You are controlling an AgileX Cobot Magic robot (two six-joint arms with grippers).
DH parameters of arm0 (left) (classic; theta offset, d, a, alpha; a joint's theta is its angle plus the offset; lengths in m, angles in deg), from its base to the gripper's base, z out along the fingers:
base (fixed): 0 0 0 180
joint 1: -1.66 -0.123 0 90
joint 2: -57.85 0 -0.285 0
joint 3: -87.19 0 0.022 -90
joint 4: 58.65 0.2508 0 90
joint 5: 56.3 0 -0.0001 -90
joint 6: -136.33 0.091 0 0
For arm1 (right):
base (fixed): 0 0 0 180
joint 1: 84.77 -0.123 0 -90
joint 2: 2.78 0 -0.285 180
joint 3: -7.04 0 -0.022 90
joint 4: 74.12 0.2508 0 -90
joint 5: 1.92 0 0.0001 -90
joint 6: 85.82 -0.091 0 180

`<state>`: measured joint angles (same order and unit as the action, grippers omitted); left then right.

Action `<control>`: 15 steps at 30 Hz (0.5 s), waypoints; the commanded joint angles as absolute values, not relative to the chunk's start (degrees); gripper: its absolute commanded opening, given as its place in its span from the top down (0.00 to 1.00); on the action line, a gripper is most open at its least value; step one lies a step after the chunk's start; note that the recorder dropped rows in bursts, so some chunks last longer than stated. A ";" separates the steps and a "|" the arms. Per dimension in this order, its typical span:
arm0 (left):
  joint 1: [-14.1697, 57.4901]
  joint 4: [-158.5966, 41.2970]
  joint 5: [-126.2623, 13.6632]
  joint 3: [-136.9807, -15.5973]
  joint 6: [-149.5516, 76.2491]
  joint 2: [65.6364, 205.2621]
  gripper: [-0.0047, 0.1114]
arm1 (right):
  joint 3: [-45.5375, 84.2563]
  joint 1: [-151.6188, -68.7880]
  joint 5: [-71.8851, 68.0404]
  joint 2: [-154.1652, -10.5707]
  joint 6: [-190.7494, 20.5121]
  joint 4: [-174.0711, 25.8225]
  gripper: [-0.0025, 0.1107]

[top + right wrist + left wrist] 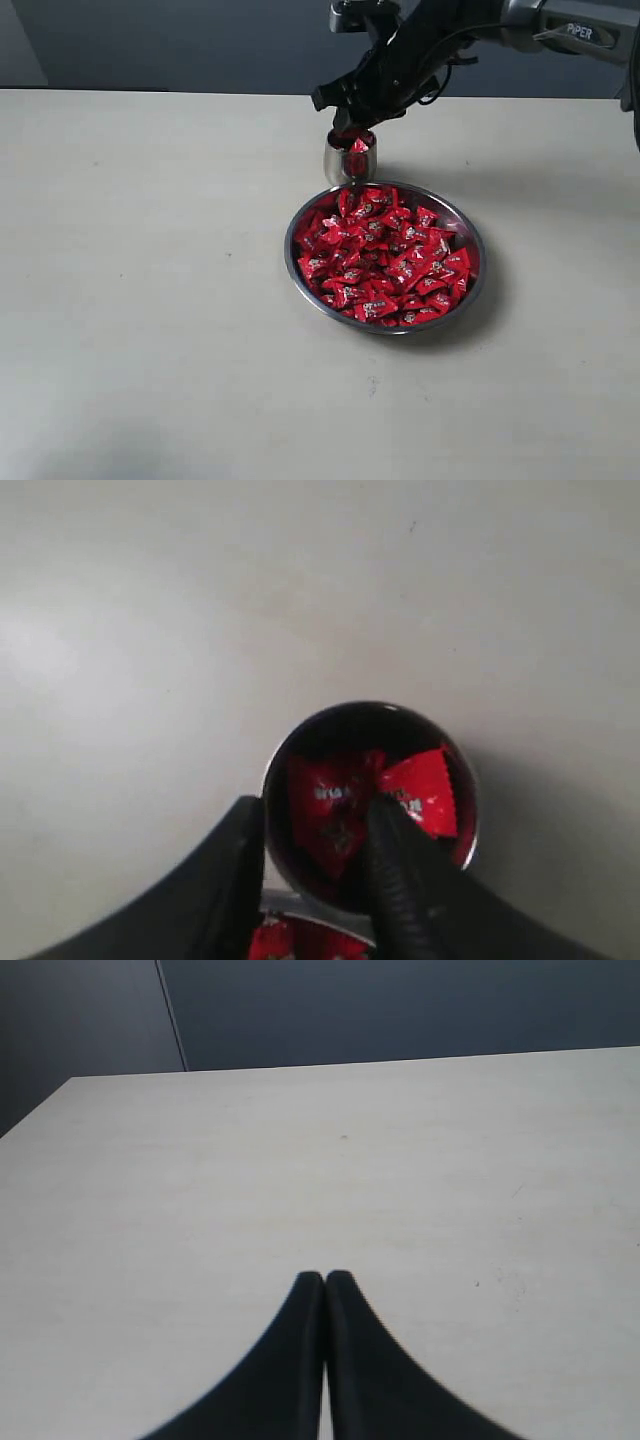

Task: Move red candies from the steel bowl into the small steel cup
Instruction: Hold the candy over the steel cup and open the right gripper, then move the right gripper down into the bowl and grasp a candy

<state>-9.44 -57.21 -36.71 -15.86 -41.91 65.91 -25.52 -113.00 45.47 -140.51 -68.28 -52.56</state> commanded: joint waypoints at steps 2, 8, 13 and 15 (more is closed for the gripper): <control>-9.06 -57.10 -37.15 -15.60 -41.99 65.64 0.96 | -25.67 -112.74 49.66 -134.99 -67.78 -52.66 0.68; -9.06 -57.10 -37.15 -15.60 -41.99 65.64 0.96 | -17.53 -112.74 46.97 -126.37 -67.78 -52.63 0.68; -9.06 -57.10 -37.15 -15.60 -41.99 65.64 0.96 | -0.50 -112.74 33.95 -117.38 -67.78 -52.63 0.68; -9.06 -57.10 -37.15 -15.60 -41.99 65.64 0.96 | 6.44 -112.74 29.08 -114.48 -67.78 -52.63 0.68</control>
